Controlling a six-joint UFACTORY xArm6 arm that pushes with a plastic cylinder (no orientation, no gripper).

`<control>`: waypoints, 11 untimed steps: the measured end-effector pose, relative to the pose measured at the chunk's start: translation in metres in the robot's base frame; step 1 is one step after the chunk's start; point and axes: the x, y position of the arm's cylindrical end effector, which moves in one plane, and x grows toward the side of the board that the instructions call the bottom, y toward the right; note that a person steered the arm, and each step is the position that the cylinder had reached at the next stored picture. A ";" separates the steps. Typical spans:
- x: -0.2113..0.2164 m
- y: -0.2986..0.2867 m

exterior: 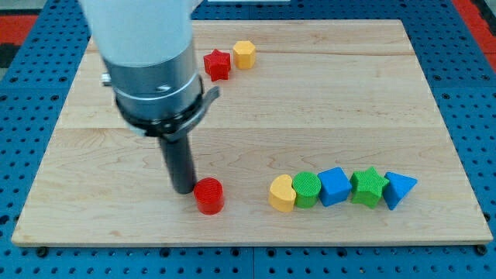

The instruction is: Place the red circle to the left side of yellow heart

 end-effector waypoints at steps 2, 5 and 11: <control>0.021 -0.015; 0.016 0.016; 0.032 0.038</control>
